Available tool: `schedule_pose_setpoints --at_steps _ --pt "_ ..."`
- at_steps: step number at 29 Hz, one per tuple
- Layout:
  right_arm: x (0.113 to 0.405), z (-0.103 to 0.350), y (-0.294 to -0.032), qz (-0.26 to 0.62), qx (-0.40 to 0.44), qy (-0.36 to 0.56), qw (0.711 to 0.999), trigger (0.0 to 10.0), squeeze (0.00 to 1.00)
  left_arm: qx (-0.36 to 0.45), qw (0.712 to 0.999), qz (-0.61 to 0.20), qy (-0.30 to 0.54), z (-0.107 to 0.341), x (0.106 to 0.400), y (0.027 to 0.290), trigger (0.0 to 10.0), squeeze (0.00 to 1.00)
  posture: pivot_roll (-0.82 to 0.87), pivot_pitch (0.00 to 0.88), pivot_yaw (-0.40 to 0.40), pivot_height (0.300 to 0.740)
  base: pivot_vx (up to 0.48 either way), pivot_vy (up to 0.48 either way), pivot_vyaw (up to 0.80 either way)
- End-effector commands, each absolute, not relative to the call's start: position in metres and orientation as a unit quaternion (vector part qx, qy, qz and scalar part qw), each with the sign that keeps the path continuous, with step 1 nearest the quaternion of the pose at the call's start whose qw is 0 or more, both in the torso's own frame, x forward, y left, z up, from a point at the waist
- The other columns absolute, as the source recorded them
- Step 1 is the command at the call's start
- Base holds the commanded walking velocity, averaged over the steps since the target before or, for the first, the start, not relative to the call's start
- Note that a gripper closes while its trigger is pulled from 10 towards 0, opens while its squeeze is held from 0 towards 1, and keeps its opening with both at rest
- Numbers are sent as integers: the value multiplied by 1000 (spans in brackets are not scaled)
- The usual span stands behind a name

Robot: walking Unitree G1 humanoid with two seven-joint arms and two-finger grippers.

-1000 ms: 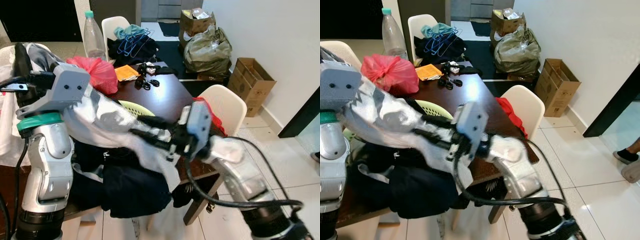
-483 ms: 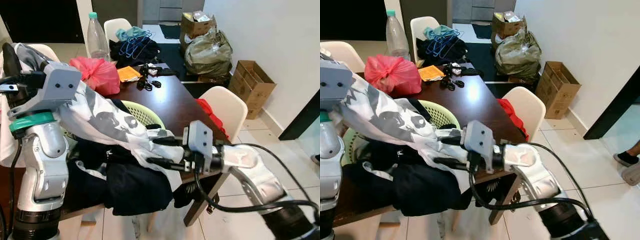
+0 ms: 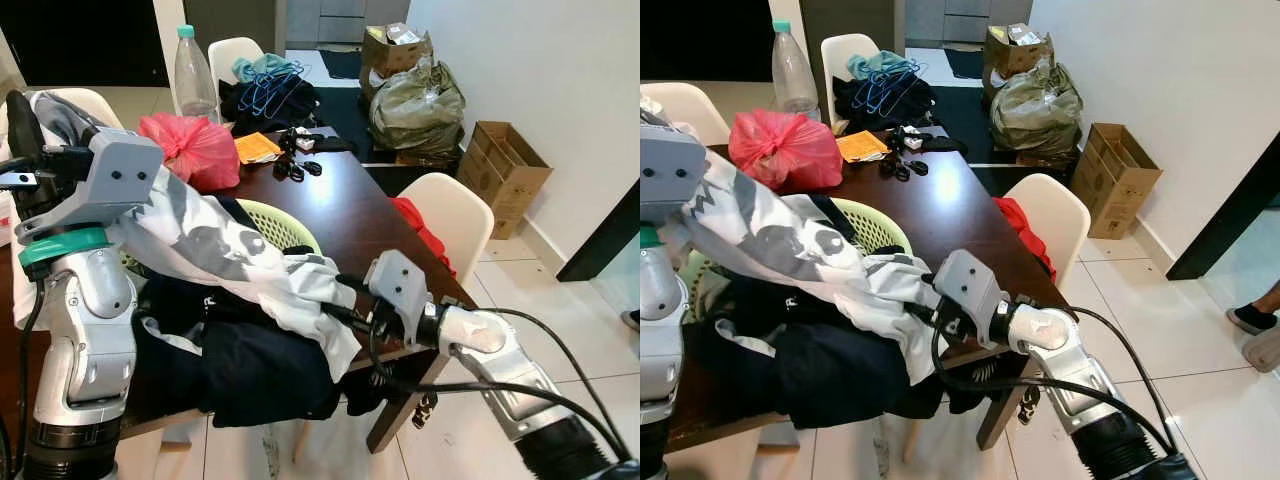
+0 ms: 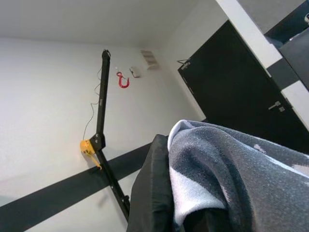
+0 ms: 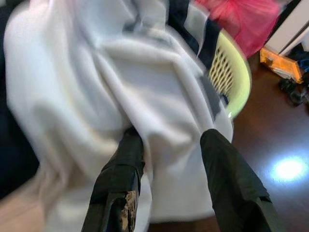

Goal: Hang hanger

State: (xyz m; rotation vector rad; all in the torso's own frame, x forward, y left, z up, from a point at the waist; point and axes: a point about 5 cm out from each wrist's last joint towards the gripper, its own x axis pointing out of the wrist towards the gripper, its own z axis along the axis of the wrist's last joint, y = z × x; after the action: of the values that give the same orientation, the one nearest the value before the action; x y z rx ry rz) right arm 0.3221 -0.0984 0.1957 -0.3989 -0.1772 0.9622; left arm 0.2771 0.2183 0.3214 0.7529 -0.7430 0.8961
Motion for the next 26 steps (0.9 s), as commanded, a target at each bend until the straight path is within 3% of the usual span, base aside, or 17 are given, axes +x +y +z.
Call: schedule_pose_setpoints --at_steps 1,8,18,19,20,21,22,26 --pt "321 193 -96 457 -155 -83 872 10000 0 353 763 417 -345 321 276 220 0 0 -16 89 6 740 0 0 0" --pt "317 190 -74 483 -65 -96 868 10000 0 355 762 419 -343 319 276 220 0 0 -10 94 4 740 0 0 0" --pt "306 177 -57 524 -93 -76 844 10000 0 356 761 420 -342 319 276 221 0 0 -7 96 -2 740 0 0 0" --pt "306 175 -56 527 -104 -72 841 4784 0 356 762 421 -341 319 276 221 0 0 -7 97 -3 740 0 0 0" --pt "306 173 -56 525 -114 -70 840 2902 0 356 762 421 -341 319 276 221 0 0 -7 97 -3 740 0 0 0" --pt "306 173 -56 525 -114 -70 840 2902 0 356 762 421 -341 319 276 221 0 0 -7 97 -3 740 0 0 0" --pt "307 175 -57 520 -115 -78 843 0 0 355 762 420 -340 318 276 221 0 0 -9 96 -4 740 0 0 0" --pt "315 186 -59 491 -109 -106 858 0 0 355 764 420 -339 318 276 220 0 0 -11 93 -4 740 0 0 0"
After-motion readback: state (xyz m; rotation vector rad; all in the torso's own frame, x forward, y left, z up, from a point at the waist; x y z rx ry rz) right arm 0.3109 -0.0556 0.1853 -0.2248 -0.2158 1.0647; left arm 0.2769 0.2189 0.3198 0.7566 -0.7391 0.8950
